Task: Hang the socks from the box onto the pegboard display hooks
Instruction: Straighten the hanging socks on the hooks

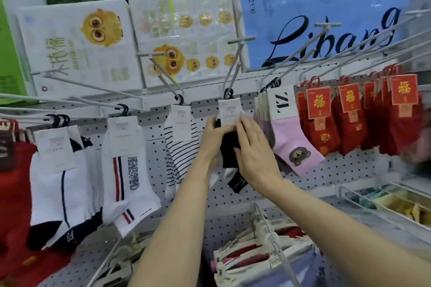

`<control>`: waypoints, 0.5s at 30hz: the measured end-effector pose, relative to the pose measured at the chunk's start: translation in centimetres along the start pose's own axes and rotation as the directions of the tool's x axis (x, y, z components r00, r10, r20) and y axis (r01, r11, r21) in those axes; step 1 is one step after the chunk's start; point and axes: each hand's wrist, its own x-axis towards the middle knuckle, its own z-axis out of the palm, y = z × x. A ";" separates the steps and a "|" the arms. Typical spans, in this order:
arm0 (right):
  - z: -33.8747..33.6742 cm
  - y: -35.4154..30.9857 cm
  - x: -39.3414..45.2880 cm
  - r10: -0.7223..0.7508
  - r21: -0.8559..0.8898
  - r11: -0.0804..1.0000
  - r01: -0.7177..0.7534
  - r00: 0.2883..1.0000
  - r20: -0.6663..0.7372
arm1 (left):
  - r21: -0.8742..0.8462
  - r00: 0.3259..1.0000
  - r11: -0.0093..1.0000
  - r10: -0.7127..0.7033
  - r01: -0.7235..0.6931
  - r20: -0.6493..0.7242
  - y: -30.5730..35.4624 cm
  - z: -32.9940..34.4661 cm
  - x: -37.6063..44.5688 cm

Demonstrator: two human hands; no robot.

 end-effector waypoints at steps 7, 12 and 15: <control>-0.5 0.0 -0.5 -0.003 -0.023 1.000 0.003 1.000 -0.009 | 0.015 0.997 0.999 -0.048 0.047 0.065 0.8 0.5 0.1; -1.3 -0.3 -0.8 -0.009 0.015 1.000 0.009 1.000 -0.029 | -0.001 0.998 0.998 -0.064 0.064 -0.014 2.0 1.4 0.0; -2.3 -0.2 -1.1 -0.033 0.008 0.999 0.033 0.999 -0.041 | 0.023 0.999 0.999 -0.031 0.031 -0.013 2.2 1.3 -0.8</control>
